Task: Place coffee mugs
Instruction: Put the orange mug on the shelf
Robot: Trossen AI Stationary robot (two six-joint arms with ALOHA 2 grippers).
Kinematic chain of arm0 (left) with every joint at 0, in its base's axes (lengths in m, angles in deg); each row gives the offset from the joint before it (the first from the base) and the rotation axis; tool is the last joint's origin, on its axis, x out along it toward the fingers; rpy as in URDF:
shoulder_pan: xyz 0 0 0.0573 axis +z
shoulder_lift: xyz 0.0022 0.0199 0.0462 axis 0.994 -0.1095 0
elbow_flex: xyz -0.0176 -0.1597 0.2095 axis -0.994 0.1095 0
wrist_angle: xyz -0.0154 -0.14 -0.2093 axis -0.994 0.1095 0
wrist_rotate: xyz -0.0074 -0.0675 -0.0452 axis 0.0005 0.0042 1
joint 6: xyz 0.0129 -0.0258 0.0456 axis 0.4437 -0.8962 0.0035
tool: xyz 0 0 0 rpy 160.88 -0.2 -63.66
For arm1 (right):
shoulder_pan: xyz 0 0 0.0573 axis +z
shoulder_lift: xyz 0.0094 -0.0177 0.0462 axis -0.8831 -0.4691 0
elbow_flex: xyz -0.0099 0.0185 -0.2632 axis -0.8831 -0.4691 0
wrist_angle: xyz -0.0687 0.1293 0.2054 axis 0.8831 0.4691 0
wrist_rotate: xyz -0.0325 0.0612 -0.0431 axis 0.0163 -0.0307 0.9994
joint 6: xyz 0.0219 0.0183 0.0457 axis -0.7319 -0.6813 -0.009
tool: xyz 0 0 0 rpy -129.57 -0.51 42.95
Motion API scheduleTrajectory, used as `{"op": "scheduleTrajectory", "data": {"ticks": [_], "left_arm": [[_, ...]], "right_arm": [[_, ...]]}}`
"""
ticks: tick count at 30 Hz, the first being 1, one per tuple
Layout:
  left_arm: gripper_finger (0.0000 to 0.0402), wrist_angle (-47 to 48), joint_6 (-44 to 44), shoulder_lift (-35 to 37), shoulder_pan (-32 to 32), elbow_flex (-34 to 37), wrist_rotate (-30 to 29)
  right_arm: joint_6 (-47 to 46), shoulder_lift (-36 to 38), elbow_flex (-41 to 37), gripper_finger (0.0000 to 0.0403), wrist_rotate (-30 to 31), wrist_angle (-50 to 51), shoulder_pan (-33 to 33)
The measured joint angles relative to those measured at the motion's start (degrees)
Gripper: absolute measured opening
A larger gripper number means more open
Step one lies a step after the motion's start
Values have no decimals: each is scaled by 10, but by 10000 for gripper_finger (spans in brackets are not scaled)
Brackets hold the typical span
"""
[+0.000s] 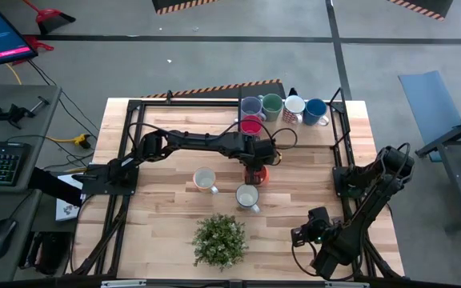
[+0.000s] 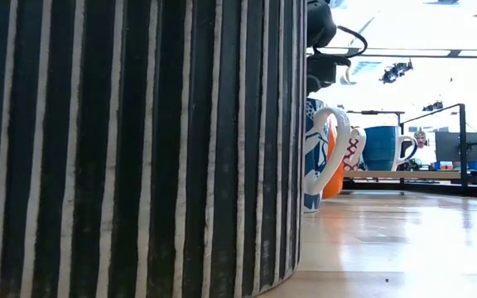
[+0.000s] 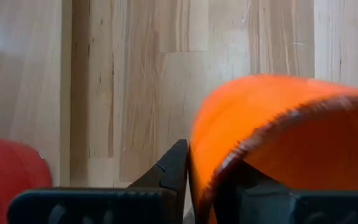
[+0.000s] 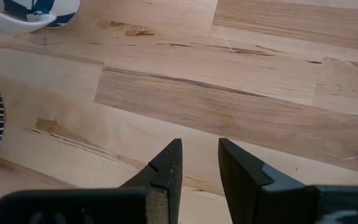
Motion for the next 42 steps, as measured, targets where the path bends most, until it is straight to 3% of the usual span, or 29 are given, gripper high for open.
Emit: {"op": "scheduleTrajectory", "data": {"ticks": [10, 27, 37, 40, 42], "left_arm": [[73, -3, 1, 0, 1, 0, 6], [155, -6, 2, 4, 21, 0, 9], [158, 22, 15, 5, 27, -112, -7], [158, 91, 16, 7, 22, -173, -9], [159, 127, 21, 36, 18, -153, -10]], "right_arm": [[0, 0, 0, 83, 0, -18, 0], [0, 0, 0, 83, 0, -36, 0], [4, 0, 0, 83, 1, -34, 0], [5, -2, 0, 83, 48, -16, 0], [1, -3, 0, 83, 119, 3, -1]]}}
